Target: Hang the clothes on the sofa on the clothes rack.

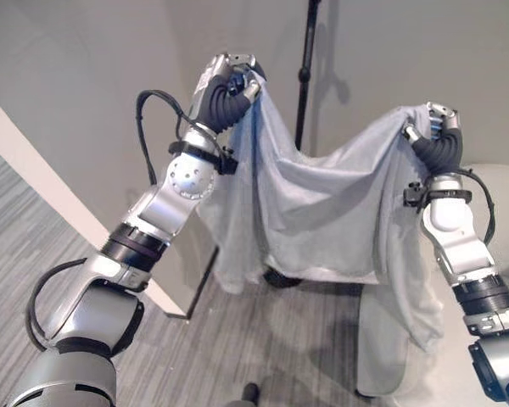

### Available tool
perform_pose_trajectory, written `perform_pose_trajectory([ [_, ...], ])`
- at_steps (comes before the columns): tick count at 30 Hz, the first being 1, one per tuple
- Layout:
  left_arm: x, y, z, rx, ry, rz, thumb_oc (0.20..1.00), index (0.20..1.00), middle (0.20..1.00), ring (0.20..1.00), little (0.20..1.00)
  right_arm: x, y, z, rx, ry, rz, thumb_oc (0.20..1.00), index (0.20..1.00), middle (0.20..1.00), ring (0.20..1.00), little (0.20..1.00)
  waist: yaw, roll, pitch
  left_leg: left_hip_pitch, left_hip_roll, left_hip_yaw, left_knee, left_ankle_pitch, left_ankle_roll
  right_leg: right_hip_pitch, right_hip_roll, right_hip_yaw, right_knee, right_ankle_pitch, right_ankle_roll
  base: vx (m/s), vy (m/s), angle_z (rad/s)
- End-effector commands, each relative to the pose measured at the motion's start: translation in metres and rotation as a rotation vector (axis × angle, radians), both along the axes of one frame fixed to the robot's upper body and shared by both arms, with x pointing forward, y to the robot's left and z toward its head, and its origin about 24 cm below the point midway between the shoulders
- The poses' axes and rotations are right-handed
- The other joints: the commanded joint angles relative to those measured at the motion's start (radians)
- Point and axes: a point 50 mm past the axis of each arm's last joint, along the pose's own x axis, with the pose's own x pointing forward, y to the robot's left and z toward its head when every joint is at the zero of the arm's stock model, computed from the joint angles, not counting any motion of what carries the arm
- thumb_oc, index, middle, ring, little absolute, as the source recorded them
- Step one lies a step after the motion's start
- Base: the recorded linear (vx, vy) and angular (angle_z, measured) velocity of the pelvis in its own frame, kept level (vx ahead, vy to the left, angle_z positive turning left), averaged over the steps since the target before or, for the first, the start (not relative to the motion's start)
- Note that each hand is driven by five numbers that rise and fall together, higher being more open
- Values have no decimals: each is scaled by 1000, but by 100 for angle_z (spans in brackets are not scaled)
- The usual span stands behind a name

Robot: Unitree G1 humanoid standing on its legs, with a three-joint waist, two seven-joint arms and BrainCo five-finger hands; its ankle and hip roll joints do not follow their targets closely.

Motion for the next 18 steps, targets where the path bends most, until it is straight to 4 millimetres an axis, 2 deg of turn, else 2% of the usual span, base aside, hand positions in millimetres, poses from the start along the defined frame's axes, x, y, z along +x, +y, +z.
perform_pose_trajectory([
  [1, -7, 3, 28, -22, -107, -14, 200, 200, 200, 200, 200, -5, -14, 53, -83, -195, -34, 200, 200, 200, 200, 200, -10, 33, -67, 25, 20, 48, -47, -35, -72, 40, 156, -77, -87, -114, -58, 111, 155, -7],
  [2, -7, 4, 27, -27, -102, -13, 200, 200, 200, 200, 200, -4, -13, 52, -77, -191, -29, 200, 200, 200, 200, 200, -9, 31, -56, 41, 5, 41, -47, -37, -66, 25, 222, -83, -98, -134, -72, 91, 106, -3],
  [5, -8, 6, 25, -40, -103, -9, 200, 200, 200, 200, 200, -5, -19, 51, -81, -189, -47, 200, 200, 200, 200, 200, -10, 25, -45, 53, -9, 37, -46, -41, -60, 44, 249, -79, -133, -141, -73, 63, 52, 5],
  [6, -8, 5, 25, -38, -101, -11, 200, 200, 200, 200, 200, -4, -15, 50, -88, -182, -32, 200, 200, 200, 200, 200, -8, 21, -45, 71, -17, 31, -45, -45, -60, 55, 260, -56, -147, -128, -76, 65, 12, 15],
  [11, -10, 4, 23, -45, -100, -21, 200, 200, 200, 200, 200, -4, -16, 44, -85, -156, -27, 200, 200, 200, 200, 200, -4, 18, -76, 94, -15, 41, -47, -48, -59, 96, 254, -68, -207, -105, -76, 80, -8, -3],
  [18, -11, 6, 20, -74, -90, -23, 200, 200, 200, 200, 200, -5, -18, 37, -87, -129, -24, 200, 200, 200, 200, 200, -6, 18, -104, 114, -3, 45, -47, -64, -59, 126, 245, -76, -229, -114, -72, 65, -22, -1],
])
